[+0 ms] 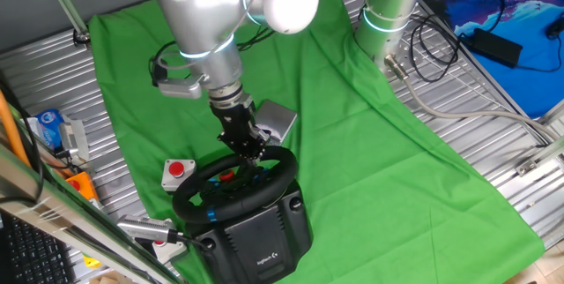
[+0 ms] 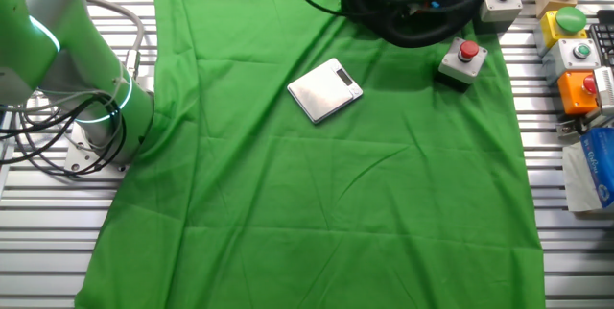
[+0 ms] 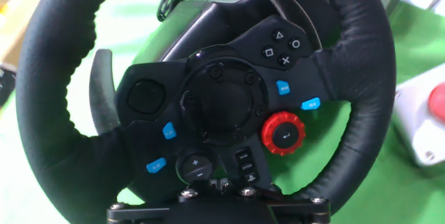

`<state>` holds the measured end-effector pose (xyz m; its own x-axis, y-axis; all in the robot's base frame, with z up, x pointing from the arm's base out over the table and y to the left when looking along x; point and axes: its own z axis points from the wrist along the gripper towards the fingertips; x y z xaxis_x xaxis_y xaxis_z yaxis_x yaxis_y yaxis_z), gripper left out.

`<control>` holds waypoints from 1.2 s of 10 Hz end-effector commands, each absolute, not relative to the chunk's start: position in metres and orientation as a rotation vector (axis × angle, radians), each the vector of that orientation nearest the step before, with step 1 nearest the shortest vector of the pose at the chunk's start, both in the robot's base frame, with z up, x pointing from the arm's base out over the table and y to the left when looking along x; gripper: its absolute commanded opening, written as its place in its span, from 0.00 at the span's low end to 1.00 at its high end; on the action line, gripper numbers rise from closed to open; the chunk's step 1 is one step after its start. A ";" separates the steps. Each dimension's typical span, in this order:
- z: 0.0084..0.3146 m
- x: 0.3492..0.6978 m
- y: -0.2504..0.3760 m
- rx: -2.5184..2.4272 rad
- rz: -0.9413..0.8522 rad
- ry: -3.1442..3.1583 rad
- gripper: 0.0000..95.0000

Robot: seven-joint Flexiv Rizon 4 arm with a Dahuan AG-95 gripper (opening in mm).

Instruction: Rotate the steering wheel 90 degrees counterclockwise

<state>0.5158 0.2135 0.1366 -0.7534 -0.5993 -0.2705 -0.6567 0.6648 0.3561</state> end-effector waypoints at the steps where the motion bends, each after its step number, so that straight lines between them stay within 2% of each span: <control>1: 0.138 0.517 0.213 -1.065 0.667 2.741 0.00; 5: 0.148 0.506 0.213 -1.027 0.715 2.768 0.00; 7: 0.170 0.500 0.213 -1.027 0.761 2.784 0.00; 12: 0.199 0.491 0.215 -1.053 0.870 2.789 0.00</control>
<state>0.4918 0.2144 0.1999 -0.7686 -0.5994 -0.2236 -0.6197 0.6107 0.4931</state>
